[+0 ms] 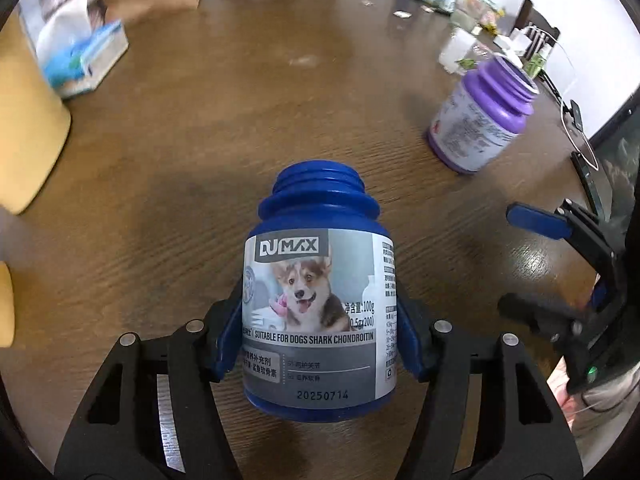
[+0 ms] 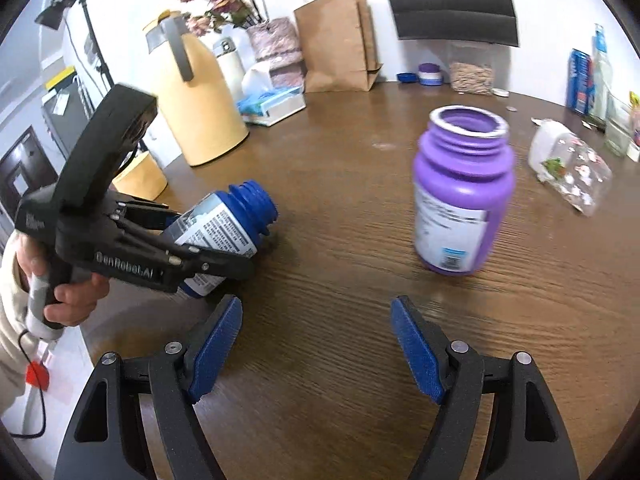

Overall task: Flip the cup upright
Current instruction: 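Rotate the bottle cap-up with the left gripper while the right gripper grasps its body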

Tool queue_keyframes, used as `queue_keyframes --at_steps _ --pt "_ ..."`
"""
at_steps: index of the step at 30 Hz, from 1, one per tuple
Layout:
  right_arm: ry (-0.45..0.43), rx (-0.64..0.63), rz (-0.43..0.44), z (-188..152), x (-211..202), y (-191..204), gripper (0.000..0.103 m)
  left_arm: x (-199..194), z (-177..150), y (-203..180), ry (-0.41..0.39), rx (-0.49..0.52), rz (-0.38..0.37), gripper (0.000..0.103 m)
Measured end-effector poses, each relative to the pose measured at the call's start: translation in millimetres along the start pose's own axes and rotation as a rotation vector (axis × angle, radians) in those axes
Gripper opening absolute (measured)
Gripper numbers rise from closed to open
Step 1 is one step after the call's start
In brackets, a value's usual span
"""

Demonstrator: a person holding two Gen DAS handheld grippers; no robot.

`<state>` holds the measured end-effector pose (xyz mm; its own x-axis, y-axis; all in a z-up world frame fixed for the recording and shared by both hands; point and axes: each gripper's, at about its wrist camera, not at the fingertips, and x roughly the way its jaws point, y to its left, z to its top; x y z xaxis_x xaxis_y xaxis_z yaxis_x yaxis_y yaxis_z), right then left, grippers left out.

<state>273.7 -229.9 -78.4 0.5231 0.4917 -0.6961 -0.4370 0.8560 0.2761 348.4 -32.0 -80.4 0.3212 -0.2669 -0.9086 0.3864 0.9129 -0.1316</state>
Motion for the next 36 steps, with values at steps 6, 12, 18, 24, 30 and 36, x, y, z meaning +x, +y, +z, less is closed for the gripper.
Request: queue_keyframes --at_steps 6,12,18,24,30,36 --pt "-0.080 -0.060 0.035 24 -21 10 0.082 -35 -1 3 -0.169 -0.004 0.054 0.059" --pt "-0.134 -0.041 0.324 114 -39 20 0.093 -101 0 -11 -0.528 0.111 0.219 0.059" --pt "0.015 -0.002 0.513 174 9 34 0.093 -117 1 -15 -0.719 0.166 0.226 0.059" --pt "0.045 0.045 0.643 191 42 28 0.068 -102 17 -3 -0.742 0.165 0.197 0.059" --pt "-0.054 -0.237 0.350 197 36 53 0.068 -83 40 17 -0.691 0.140 0.059 0.059" --pt "-0.196 -0.542 0.101 186 35 68 0.068 -62 63 18 -0.714 0.076 0.026 0.059"
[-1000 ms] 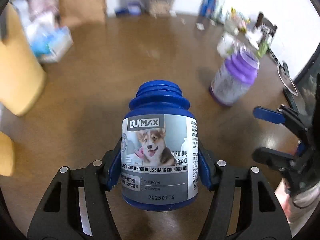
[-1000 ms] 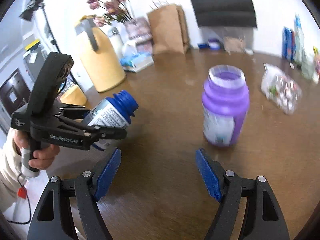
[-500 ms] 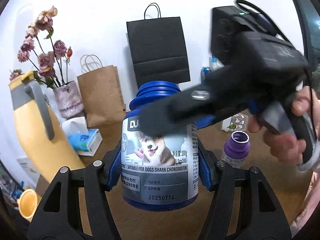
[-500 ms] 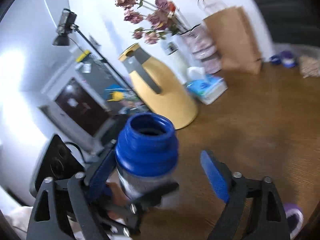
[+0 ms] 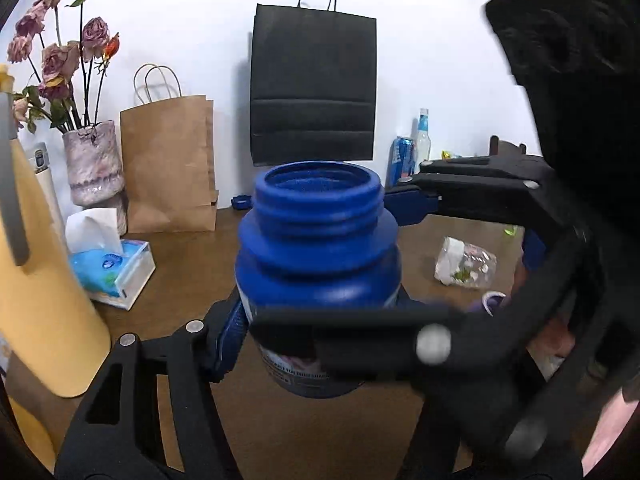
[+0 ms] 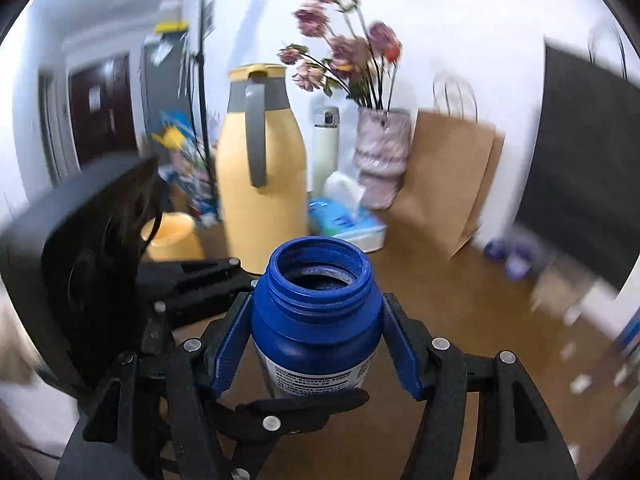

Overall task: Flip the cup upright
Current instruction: 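Rotate the bottle cap-up with the left gripper while the right gripper grasps its body, then lower the bottle upright onto the table with the right gripper and open it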

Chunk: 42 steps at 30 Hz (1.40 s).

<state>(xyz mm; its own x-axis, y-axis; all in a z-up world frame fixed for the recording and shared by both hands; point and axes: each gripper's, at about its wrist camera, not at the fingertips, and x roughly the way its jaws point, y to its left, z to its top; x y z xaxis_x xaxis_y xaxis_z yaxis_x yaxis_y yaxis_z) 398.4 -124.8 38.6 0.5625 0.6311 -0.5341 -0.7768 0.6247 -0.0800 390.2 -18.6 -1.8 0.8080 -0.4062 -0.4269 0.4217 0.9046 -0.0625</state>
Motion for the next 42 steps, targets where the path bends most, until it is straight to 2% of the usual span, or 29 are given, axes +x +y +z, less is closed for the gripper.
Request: queue_keyframes --at_steps 5,9,15,18,22,25,28,29,31,34,37,42 --pt "-0.037 0.158 0.098 -21 7 -39 0.068 17 -9 -12 -0.003 0.030 0.042 0.059" --pt "-0.027 0.228 0.149 -21 8 -42 0.068 11 -17 -17 -0.021 0.055 0.078 0.060" --pt "-0.030 0.205 0.108 -28 -4 2 0.068 -20 -35 -19 -0.002 0.026 0.070 0.060" --pt "-0.012 0.242 0.137 -44 3 11 0.068 -24 -49 -19 0.049 0.019 0.065 0.060" --pt "0.038 0.241 0.134 -58 18 14 0.068 -10 -64 -16 0.124 -0.017 0.054 0.060" --pt "0.080 0.235 0.094 -66 29 11 0.068 7 -68 -11 0.195 -0.059 0.034 0.064" --pt "0.104 0.208 -0.044 -68 39 7 0.068 15 -75 -1 0.258 -0.128 0.059 0.086" --pt "0.113 0.219 -0.080 -68 44 2 0.068 16 -77 5 0.282 -0.153 0.073 0.087" --pt "0.125 0.254 -0.099 -69 55 -7 0.068 15 -82 14 0.291 -0.188 0.104 0.088" --pt "0.172 0.238 -0.176 -69 70 -12 0.069 15 -87 31 0.324 -0.247 0.214 0.089" --pt "0.186 0.263 -0.141 -67 73 -17 0.069 14 -91 36 0.329 -0.234 0.296 0.090" --pt "0.205 0.269 -0.107 -66 76 -22 0.078 11 -87 39 0.320 -0.242 0.310 0.090"
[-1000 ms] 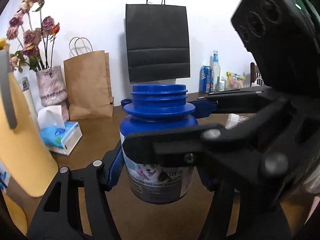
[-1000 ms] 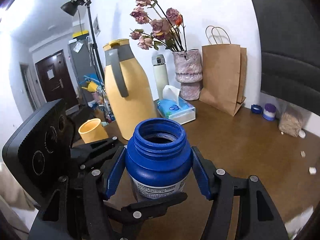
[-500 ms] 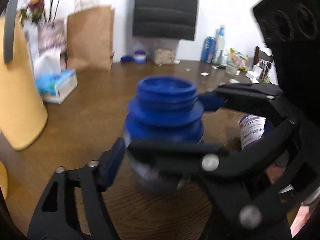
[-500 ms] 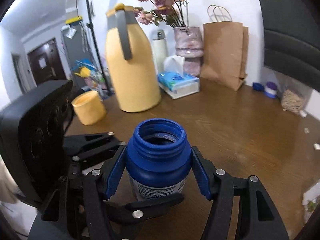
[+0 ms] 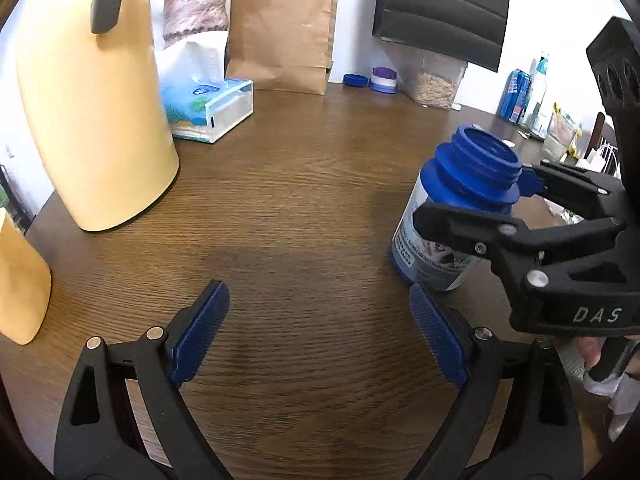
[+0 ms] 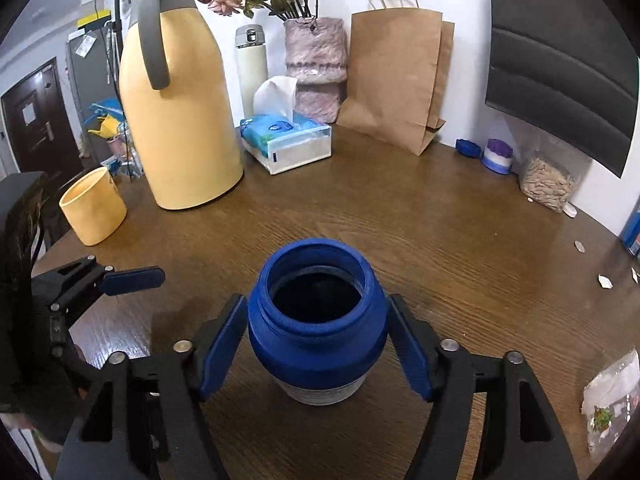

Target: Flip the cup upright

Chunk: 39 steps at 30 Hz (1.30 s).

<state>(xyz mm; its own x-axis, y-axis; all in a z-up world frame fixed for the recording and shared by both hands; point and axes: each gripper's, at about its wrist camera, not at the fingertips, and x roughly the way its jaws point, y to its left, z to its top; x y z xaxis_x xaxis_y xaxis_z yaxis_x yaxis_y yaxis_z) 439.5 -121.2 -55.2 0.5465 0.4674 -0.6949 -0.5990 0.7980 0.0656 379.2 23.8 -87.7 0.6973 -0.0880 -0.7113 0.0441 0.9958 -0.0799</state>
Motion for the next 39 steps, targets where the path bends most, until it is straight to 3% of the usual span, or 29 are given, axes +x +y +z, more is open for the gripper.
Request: queue_keyframes --at_steps 6,11,16,20,21,23,25,32,36,39 --pt "-0.047 0.014 0.007 7 -35 6 0.079 -21 7 -2 -0.047 -0.010 0.008 0.097" --pt "-0.085 0.107 -0.021 -10 -100 -12 0.080 -65 5 5 -0.088 -0.043 0.014 0.103" --pt "-0.083 0.180 -0.238 -60 -162 -56 0.082 -108 -7 7 -0.134 -0.040 0.057 0.103" --pt "-0.084 0.293 -0.274 -97 -195 -76 0.084 -129 -16 -11 -0.157 -0.016 0.047 0.103" --pt "-0.089 0.292 -0.284 -103 -201 -74 0.086 -133 -17 -15 -0.165 -0.006 0.045 0.103" --pt "-0.099 0.276 -0.296 -109 -211 -67 0.100 -144 -22 -27 -0.183 0.024 0.034 0.103" --pt "-0.110 0.262 -0.295 -112 -217 -60 0.103 -155 -25 -36 -0.199 0.043 0.034 0.103" --pt "-0.143 0.234 -0.274 -124 -235 -25 0.103 -192 -47 -48 -0.241 0.044 0.073 0.103" --pt "-0.186 0.199 -0.241 -142 -262 10 0.103 -230 -72 -51 -0.298 0.052 0.124 0.103" --pt "-0.210 0.178 -0.212 -159 -285 40 0.103 -261 -99 -50 -0.329 0.041 0.122 0.103"
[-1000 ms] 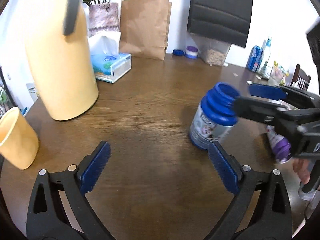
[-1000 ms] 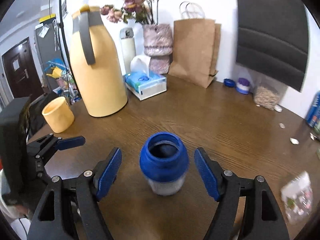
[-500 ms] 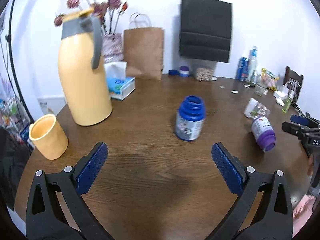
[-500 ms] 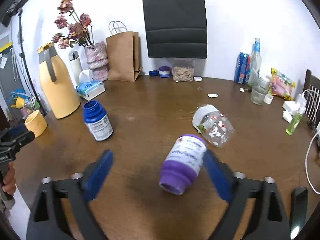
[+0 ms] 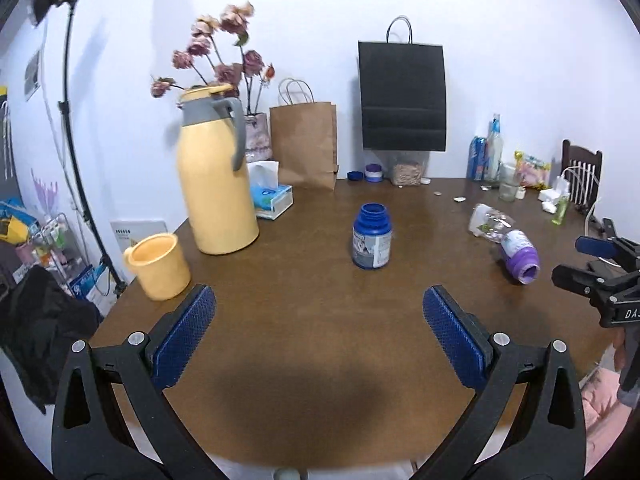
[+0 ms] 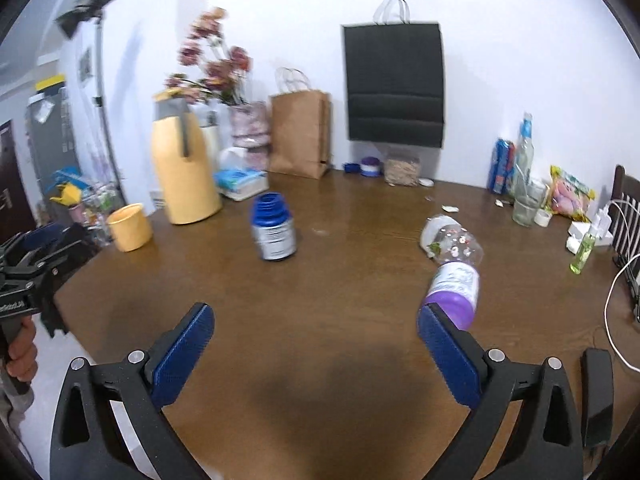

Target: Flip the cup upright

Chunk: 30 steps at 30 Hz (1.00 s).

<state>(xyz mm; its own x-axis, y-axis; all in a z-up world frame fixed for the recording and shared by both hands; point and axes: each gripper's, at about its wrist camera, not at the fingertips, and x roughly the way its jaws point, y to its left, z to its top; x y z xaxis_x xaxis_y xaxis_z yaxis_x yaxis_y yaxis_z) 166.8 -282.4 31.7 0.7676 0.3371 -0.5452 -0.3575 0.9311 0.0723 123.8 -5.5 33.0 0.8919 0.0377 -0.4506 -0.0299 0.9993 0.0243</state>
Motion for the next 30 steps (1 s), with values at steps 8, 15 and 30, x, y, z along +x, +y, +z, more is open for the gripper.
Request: queue_keyframes --at_steps 8,15,30 --pt "-0.025 -0.009 0.057 -56 -65 31 0.103 -60 -54 17 0.005 -0.102 -0.013 0.103" --pt "-0.050 -0.016 -0.004 -87 -95 55 0.103 -82 -80 7 0.009 -0.054 -0.019 0.103" --pt "-0.067 -0.046 0.041 -96 -92 84 0.103 -97 -91 11 -0.028 -0.072 -0.004 0.103"
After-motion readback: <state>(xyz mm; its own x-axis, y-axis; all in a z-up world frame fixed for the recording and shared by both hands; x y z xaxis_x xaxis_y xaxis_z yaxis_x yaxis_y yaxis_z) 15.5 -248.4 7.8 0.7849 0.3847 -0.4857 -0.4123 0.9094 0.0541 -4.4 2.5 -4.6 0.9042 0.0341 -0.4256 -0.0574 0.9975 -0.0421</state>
